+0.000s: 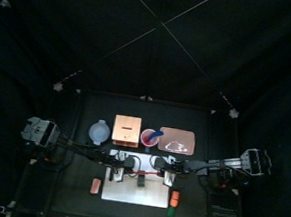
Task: Place sushi on board then cut the sushi with the knife then place the pieces on the plate
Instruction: Cut the sushi into 4 pieces
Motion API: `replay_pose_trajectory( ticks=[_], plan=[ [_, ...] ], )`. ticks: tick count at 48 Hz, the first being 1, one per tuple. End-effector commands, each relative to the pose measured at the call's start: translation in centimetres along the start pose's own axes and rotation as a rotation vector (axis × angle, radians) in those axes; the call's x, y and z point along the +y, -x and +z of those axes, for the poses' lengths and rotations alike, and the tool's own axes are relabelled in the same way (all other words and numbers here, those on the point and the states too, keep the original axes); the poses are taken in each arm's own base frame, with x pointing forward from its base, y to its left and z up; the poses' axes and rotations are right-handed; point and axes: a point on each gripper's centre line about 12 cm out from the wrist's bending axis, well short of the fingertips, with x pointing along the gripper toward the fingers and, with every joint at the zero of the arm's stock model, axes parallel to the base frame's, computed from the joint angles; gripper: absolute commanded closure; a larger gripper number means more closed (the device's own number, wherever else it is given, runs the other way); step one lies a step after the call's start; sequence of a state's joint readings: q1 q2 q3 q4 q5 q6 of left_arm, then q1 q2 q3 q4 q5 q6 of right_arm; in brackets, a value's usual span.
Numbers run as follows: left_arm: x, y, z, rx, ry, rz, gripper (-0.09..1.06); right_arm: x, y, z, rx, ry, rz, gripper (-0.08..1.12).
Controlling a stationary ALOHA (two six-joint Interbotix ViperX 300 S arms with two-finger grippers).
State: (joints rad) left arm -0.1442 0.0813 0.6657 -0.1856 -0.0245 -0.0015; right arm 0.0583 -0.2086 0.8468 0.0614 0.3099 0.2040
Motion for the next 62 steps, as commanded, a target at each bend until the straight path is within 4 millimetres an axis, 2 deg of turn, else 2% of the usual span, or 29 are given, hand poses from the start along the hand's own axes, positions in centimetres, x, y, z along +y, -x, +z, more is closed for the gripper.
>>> replay_pose_trajectory(
  ticks=[1,28,62],
  plan=[
    [-0.8,0.3,1.4,-0.042,-0.006,-0.016,0.59,-0.1,0.3,0.5,-0.018,-0.012,0.000,0.66],
    [-0.8,0.2,1.1,-0.034,-0.007,-0.017,0.59,-0.1,-0.4,0.0,0.012,-0.016,-0.004,0.66],
    [0.5,-2.1,-1.2,0.052,-0.025,0.013,0.59,-1.0,-2.4,-1.3,0.089,-0.021,-0.035,0.66]
  ],
)
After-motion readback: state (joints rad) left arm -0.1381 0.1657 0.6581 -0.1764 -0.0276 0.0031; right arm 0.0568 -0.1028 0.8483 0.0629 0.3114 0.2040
